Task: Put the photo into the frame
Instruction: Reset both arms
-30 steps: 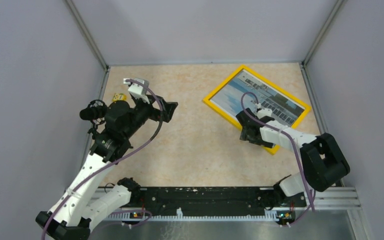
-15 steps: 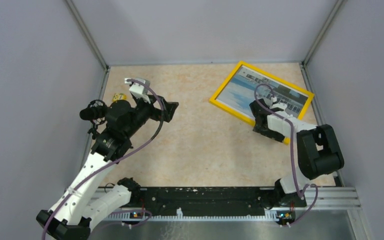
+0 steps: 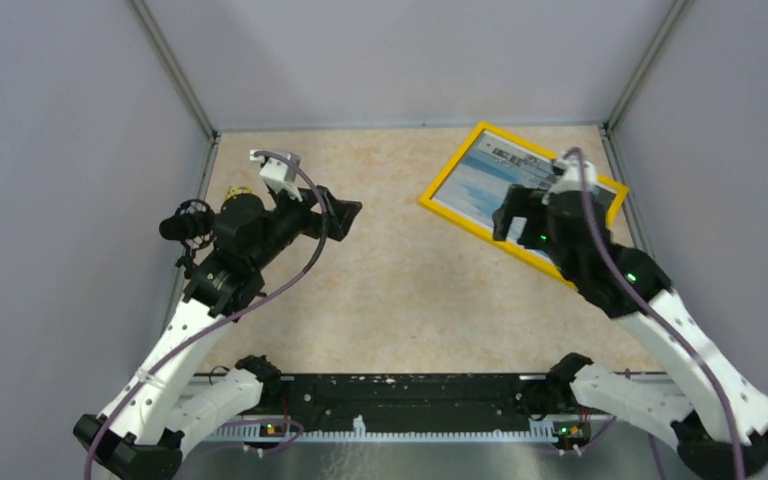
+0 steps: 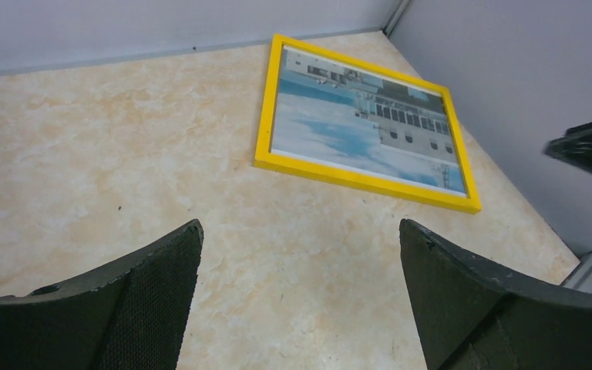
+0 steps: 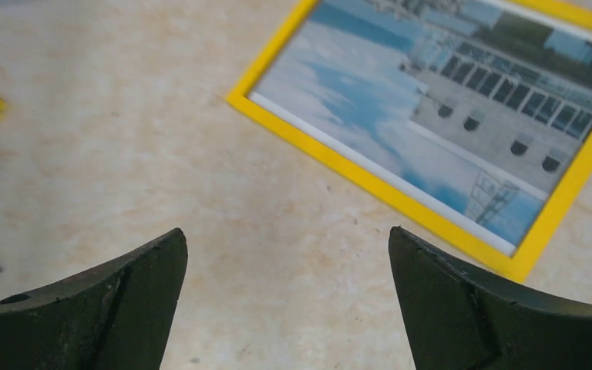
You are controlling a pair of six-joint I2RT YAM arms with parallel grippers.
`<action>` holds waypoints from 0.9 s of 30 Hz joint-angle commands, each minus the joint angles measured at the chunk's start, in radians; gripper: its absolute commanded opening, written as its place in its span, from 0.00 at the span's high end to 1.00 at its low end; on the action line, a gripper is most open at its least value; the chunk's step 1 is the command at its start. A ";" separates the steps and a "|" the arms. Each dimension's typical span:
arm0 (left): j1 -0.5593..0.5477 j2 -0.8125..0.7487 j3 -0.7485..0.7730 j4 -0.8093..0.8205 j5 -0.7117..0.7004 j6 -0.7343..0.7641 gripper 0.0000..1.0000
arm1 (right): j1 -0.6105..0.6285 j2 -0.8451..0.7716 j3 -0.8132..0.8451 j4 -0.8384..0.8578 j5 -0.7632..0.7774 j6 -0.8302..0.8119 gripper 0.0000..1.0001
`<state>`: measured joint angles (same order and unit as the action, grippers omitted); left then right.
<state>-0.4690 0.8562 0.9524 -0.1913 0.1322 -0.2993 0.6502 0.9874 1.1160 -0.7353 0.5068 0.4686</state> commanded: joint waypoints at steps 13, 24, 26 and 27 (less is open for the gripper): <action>0.004 -0.145 0.398 -0.200 -0.101 -0.018 0.01 | -0.005 -0.515 0.293 -0.071 -0.206 -0.090 0.01; 0.004 -0.160 0.421 -0.243 -0.100 -0.044 0.01 | -0.004 -0.571 0.268 -0.057 -0.207 -0.073 0.01; 0.004 -0.163 0.420 -0.244 -0.104 -0.042 0.01 | -0.005 -0.571 0.266 -0.055 -0.202 -0.073 0.01; 0.004 -0.164 0.419 -0.245 -0.106 -0.041 0.01 | -0.005 -0.571 0.264 -0.054 -0.201 -0.074 0.01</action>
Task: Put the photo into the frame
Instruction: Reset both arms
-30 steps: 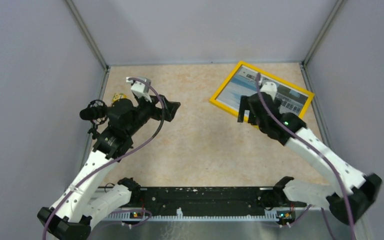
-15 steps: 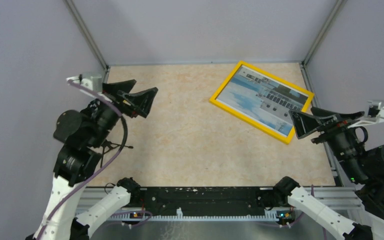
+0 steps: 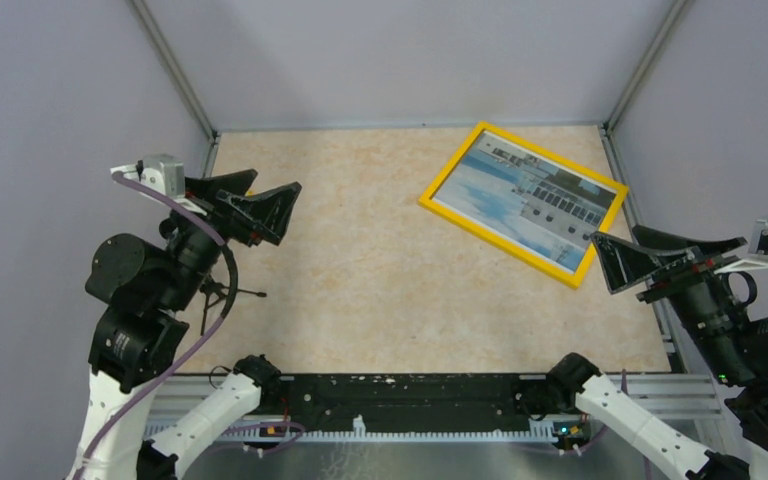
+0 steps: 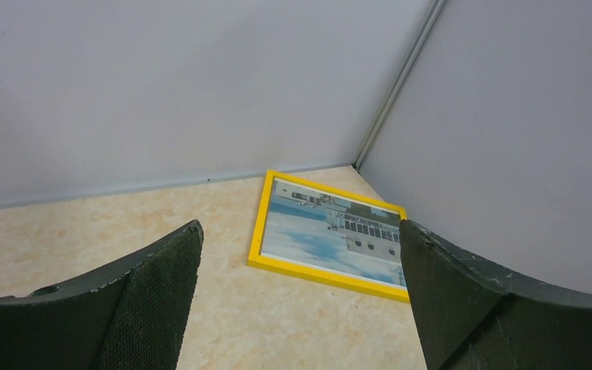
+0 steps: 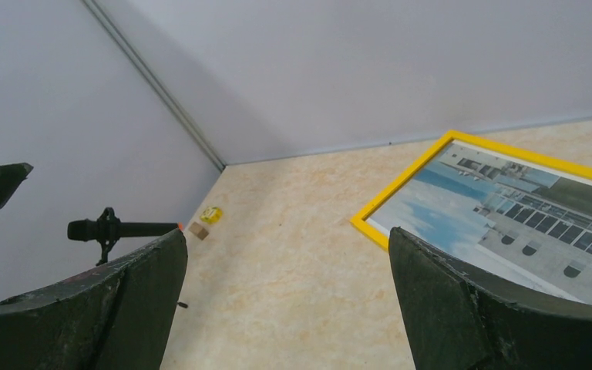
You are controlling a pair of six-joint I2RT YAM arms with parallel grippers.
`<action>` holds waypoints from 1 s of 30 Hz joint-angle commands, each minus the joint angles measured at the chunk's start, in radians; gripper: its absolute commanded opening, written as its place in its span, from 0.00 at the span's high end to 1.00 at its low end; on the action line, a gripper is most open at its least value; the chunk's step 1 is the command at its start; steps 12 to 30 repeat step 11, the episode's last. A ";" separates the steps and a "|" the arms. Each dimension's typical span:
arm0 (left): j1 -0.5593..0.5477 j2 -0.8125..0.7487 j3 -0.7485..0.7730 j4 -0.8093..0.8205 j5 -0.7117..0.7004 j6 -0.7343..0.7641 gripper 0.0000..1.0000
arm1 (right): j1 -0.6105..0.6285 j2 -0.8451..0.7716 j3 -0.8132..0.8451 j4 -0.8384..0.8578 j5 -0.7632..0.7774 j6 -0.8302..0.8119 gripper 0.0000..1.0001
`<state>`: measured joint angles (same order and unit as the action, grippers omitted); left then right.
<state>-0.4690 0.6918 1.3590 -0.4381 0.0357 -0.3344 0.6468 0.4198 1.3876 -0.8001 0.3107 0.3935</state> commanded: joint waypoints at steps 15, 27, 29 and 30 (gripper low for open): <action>0.005 -0.018 -0.009 -0.005 -0.025 0.012 0.01 | -0.002 0.044 -0.025 -0.016 0.024 -0.005 0.01; 0.005 -0.018 -0.009 -0.005 -0.025 0.012 0.01 | -0.002 0.044 -0.025 -0.016 0.024 -0.005 0.01; 0.005 -0.018 -0.009 -0.005 -0.025 0.012 0.01 | -0.002 0.044 -0.025 -0.016 0.024 -0.005 0.01; 0.005 -0.018 -0.009 -0.005 -0.025 0.012 0.01 | -0.002 0.044 -0.025 -0.016 0.024 -0.005 0.01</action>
